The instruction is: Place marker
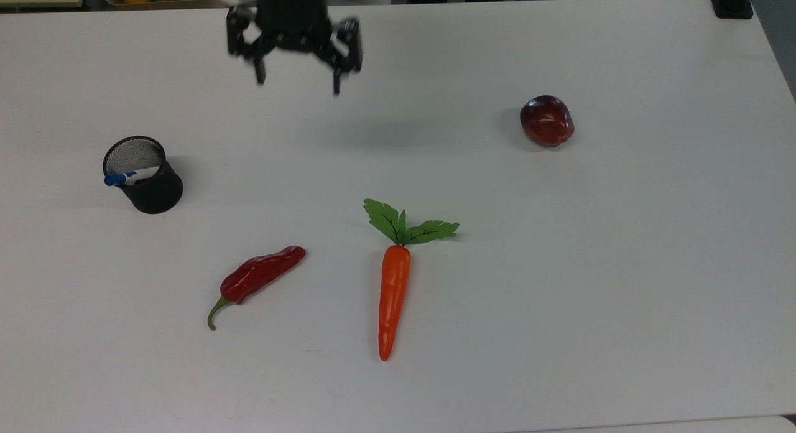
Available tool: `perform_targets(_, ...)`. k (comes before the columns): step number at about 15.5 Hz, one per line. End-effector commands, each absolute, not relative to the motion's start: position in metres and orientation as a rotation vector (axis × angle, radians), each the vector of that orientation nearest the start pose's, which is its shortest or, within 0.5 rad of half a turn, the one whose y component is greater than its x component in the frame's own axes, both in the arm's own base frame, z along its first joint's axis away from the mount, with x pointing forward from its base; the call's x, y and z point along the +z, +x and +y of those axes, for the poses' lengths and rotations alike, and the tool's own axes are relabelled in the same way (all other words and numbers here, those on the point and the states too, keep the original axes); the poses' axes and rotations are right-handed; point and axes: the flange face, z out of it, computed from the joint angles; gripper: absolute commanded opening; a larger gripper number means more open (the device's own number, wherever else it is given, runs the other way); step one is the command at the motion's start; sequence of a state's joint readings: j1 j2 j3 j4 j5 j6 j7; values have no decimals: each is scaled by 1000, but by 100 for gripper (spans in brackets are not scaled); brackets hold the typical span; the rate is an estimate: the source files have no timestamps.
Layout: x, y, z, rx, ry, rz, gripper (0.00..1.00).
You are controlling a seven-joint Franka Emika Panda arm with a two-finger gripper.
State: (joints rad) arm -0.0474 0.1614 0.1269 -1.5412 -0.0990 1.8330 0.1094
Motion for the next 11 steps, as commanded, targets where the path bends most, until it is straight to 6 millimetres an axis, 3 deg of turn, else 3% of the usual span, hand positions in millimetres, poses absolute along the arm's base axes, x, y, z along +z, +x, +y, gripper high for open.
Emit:
perform_targets(1,600,578,48,-79,-3194,-64,100)
perform_targets(5,603,566,45,-41,-3199,-53,100)
perform_targets(11,602,567,38,-24,-3201,-45,100)
